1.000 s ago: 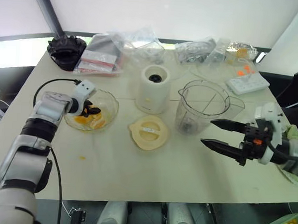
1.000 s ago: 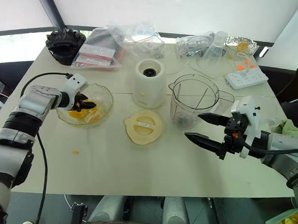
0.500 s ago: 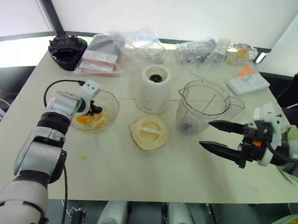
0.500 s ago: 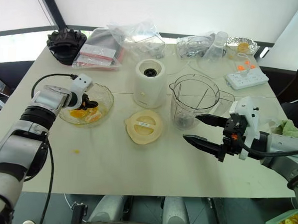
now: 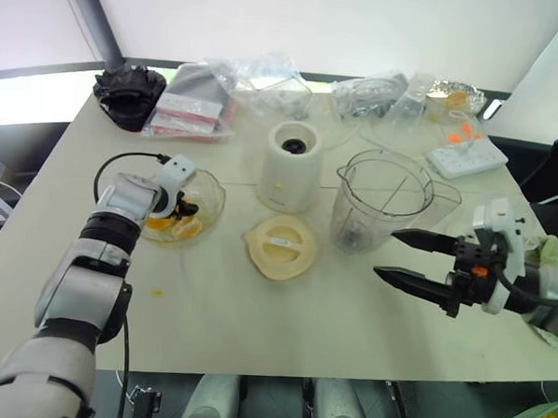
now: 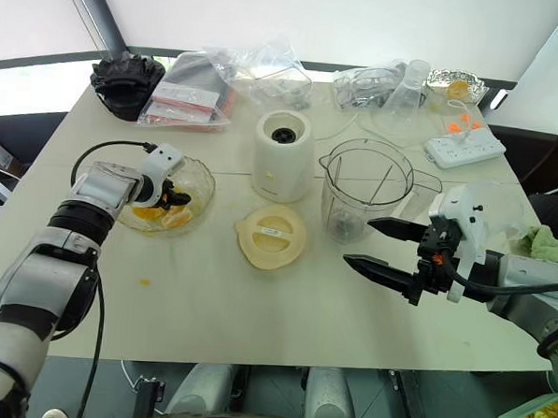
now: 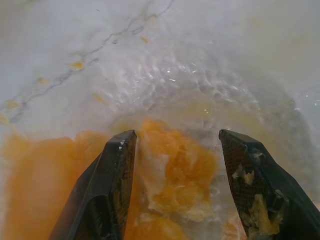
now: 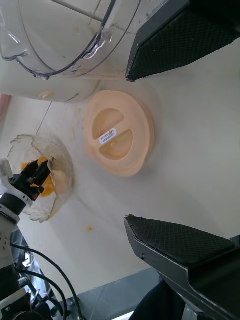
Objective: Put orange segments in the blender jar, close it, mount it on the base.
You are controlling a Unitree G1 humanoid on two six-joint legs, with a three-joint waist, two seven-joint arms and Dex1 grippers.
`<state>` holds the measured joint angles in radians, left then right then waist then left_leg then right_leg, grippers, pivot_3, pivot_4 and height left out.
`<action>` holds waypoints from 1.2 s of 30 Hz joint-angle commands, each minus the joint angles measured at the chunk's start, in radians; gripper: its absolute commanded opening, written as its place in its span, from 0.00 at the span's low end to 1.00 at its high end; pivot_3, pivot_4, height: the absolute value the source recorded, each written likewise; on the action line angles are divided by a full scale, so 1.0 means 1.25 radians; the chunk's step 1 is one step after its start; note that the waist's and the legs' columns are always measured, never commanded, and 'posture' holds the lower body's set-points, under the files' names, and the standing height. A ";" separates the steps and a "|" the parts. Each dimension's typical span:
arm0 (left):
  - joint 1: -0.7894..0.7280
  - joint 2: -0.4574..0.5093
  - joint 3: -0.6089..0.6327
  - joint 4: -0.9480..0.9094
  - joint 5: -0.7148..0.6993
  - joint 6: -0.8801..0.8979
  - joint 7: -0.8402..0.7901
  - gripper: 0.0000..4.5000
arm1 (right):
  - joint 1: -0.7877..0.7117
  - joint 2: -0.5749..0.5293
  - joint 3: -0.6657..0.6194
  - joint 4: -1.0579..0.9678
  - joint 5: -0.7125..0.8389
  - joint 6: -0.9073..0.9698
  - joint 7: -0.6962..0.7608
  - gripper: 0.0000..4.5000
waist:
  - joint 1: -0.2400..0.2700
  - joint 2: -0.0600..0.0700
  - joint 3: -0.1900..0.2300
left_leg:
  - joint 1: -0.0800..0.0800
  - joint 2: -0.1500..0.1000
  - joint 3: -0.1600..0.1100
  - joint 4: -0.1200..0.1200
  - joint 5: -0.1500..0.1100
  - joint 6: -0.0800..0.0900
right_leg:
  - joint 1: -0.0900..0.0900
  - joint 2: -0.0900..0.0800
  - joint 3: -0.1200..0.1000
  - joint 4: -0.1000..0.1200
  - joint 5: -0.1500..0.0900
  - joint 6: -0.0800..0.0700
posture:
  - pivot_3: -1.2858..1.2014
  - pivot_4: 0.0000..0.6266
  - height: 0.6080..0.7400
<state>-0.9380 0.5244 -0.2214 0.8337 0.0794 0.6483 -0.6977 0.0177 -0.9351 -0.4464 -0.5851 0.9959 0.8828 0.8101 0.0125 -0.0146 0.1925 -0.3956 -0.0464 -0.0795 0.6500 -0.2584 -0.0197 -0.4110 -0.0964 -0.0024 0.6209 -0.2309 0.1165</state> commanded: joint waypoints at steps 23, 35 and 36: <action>-0.013 -0.008 0.032 0.059 0.020 0.016 0.038 0.00 | -0.016 0.010 0.005 -0.004 -0.028 -0.036 -0.012 1.00 | -0.002 0.000 0.000 | 0.003 0.000 0.000 0.003 0.000 0.000 | 0.000 0.000 0.001 0.006 0.000 0.000 | 0.52 0.24 1.00; 0.076 0.017 0.189 -0.323 -0.113 0.218 0.045 0.00 | 0.009 0.010 -0.008 -0.013 -0.023 -0.030 -0.012 1.00 | 0.000 -0.001 0.000 | 0.001 0.000 -0.001 0.002 0.000 0.000 | 0.000 0.000 0.001 0.006 0.000 0.000 | 0.52 0.24 1.00; 0.087 0.019 0.207 -0.368 -0.127 0.250 0.053 0.00 | 0.011 0.010 -0.009 -0.014 -0.021 -0.029 -0.013 1.00 | 0.000 -0.001 0.000 | 0.001 0.000 -0.001 0.002 0.000 0.000 | 0.000 0.000 0.001 0.006 0.000 0.000 | 0.52 0.24 1.00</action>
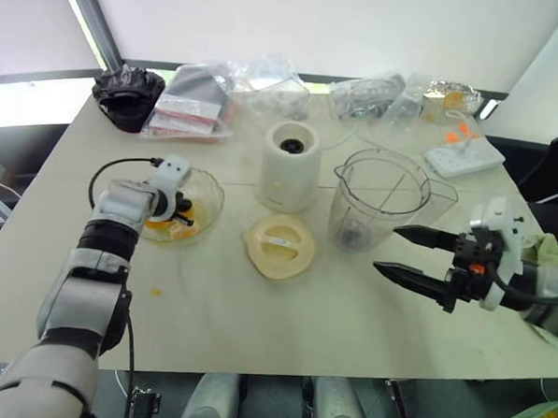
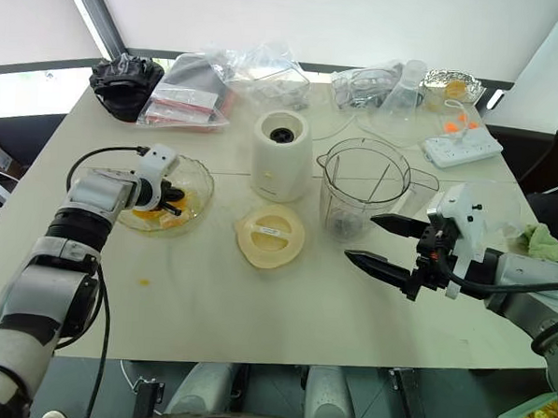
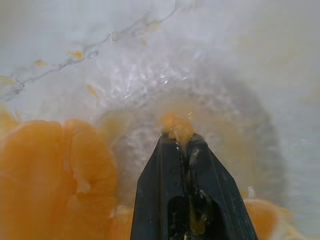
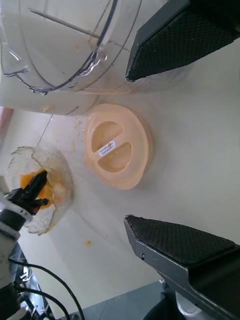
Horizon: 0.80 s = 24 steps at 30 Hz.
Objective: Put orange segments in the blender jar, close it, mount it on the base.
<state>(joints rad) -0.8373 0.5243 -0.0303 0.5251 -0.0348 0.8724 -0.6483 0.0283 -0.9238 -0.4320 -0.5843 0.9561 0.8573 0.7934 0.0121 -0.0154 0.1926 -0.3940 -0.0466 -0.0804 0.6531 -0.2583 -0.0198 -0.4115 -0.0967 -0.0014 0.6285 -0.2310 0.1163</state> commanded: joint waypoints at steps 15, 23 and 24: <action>0.096 0.041 0.161 -0.394 -0.142 0.241 0.090 0.00 | -0.003 0.001 -0.008 -0.009 0.010 -0.011 -0.001 1.00 | 0.001 0.000 0.000 | 0.001 0.000 0.000 0.000 0.000 0.000 | 0.000 0.000 0.000 0.000 0.000 0.000 | 0.52 0.24 1.00; 0.118 0.046 0.153 -0.415 -0.157 0.160 0.106 0.00 | -0.002 0.003 -0.008 -0.014 0.009 -0.010 -0.006 1.00 | 0.000 0.000 0.000 | 0.001 0.000 0.000 0.000 0.000 0.000 | 0.001 0.000 0.000 0.000 0.000 0.000 | 0.52 0.24 1.00; 0.123 0.043 0.158 -0.418 -0.163 0.143 0.104 0.00 | 0.002 0.004 -0.010 -0.017 0.009 -0.010 -0.006 1.00 | 0.000 0.000 0.000 | 0.001 0.000 0.000 0.000 0.000 0.000 | 0.000 0.000 0.000 0.000 0.000 0.000 | 0.52 0.24 1.00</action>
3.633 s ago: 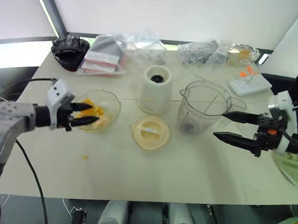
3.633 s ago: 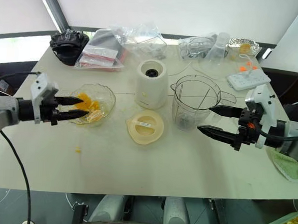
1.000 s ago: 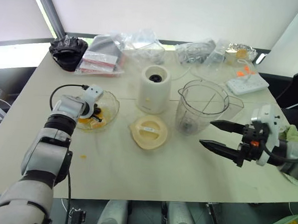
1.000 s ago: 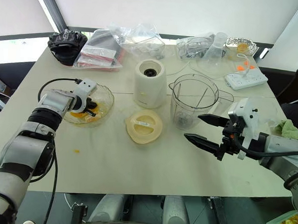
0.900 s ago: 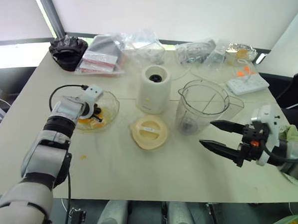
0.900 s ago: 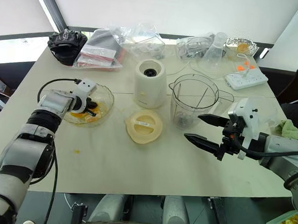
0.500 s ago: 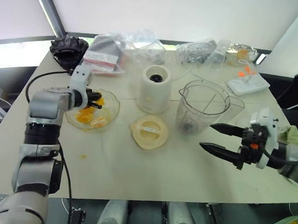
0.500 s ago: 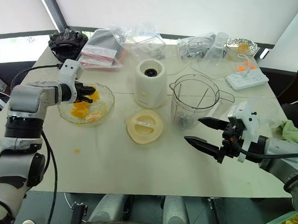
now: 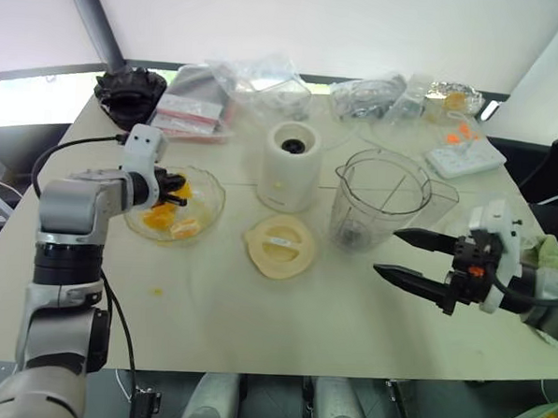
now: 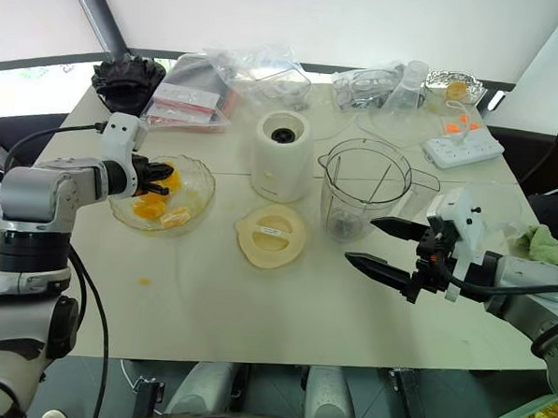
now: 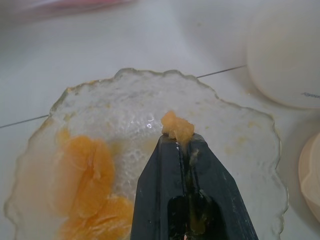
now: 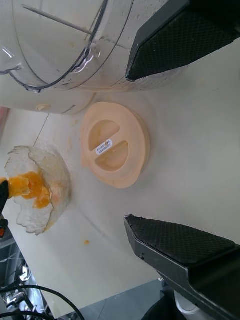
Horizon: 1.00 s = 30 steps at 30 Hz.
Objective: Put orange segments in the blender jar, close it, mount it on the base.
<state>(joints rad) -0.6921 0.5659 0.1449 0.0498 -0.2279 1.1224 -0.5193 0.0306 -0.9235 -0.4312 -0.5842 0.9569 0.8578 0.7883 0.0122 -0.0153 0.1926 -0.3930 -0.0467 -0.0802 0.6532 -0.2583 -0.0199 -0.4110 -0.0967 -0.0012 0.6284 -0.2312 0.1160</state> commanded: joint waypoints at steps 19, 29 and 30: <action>-0.153 0.020 -0.014 -0.008 -0.133 -0.170 -0.133 0.00 | 0.107 0.022 -0.079 -0.094 0.053 -0.003 -0.059 1.00 | 0.002 0.000 0.000 | 0.000 0.000 0.000 0.000 0.000 0.000 | 0.000 0.000 0.000 0.000 0.000 0.000 | 0.52 0.24 1.00; -0.383 -0.077 -0.148 0.133 -0.123 -0.281 -0.261 0.00 | 0.188 0.062 -0.126 -0.160 0.075 -0.009 -0.118 1.00 | -0.001 -0.001 0.000 | -0.001 -0.001 0.000 0.000 0.000 0.000 | 0.001 0.000 0.000 -0.002 0.000 0.000 | 0.52 0.24 1.00; -0.400 -0.090 -0.160 0.150 -0.121 -0.296 -0.276 0.00 | 0.198 0.067 -0.131 -0.168 0.078 -0.010 -0.125 1.00 | -0.001 -0.001 0.000 | 0.000 -0.001 0.000 0.000 0.000 0.000 | 0.001 0.000 0.000 -0.002 0.000 0.000 | 0.52 0.24 1.00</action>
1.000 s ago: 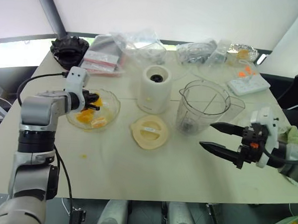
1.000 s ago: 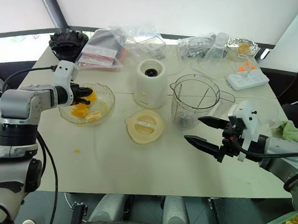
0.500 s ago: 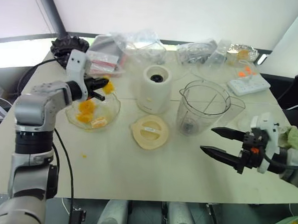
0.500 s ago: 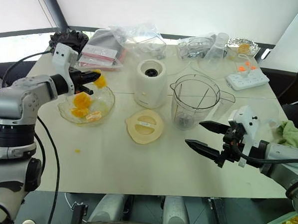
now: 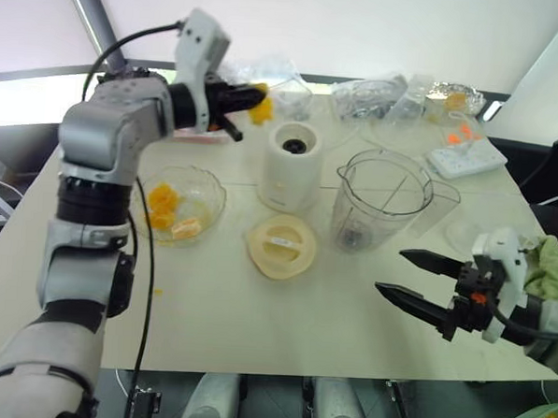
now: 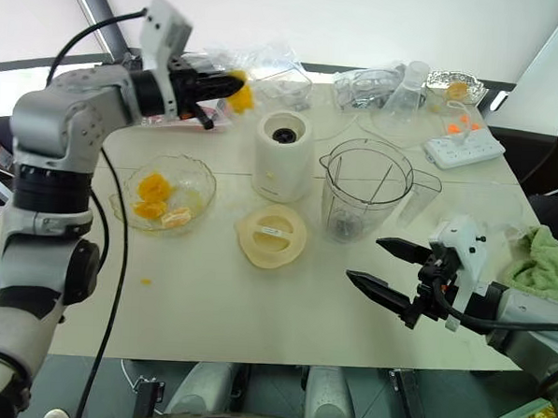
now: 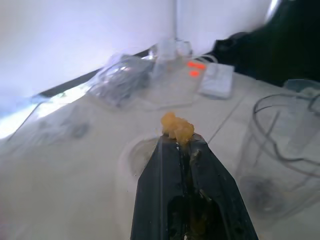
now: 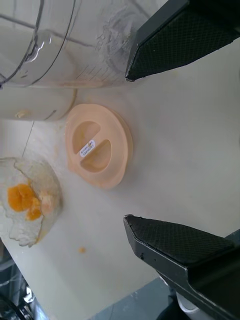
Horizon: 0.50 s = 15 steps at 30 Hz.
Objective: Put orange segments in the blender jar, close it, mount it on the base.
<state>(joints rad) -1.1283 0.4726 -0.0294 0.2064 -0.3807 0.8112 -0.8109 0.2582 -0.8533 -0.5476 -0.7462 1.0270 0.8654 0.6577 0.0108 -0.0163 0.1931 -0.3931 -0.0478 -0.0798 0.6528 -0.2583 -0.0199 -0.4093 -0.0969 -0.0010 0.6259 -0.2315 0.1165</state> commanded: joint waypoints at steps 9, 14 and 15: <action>-0.166 -0.162 -0.088 0.216 0.038 -0.216 -0.149 0.00 | 0.120 0.066 -0.096 -0.123 0.051 -0.037 -0.096 1.00 | 0.002 0.000 0.000 | 0.000 0.000 0.000 0.000 0.000 0.000 | 0.000 0.000 0.000 0.000 0.000 0.000 | 0.52 0.24 1.00; -0.195 -0.265 -0.089 0.336 0.063 -0.336 -0.159 0.00 | 0.197 0.093 -0.132 -0.169 0.064 -0.062 -0.133 1.00 | 0.002 0.000 0.000 | 0.000 0.000 0.000 0.000 0.000 0.000 | 0.000 0.000 0.000 -0.001 0.000 0.001 | 0.52 0.24 1.00; -0.200 -0.283 -0.089 0.360 0.067 -0.352 -0.161 0.00 | 0.212 0.098 -0.137 -0.180 0.068 -0.067 -0.141 1.00 | 0.003 0.000 0.000 | -0.001 0.000 0.000 0.000 0.000 0.000 | 0.000 0.000 0.000 -0.001 0.000 0.001 | 0.52 0.24 1.00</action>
<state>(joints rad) -1.3311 0.1362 -0.1461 0.6422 -0.3038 0.4240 -1.0036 0.5112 -0.7416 -0.6879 -0.9275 1.0868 0.8103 0.4971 0.0147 -0.0168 0.1935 -0.3940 -0.0478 -0.0797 0.6532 -0.2584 -0.0196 -0.4091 -0.0967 -0.0011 0.6251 -0.2321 0.1175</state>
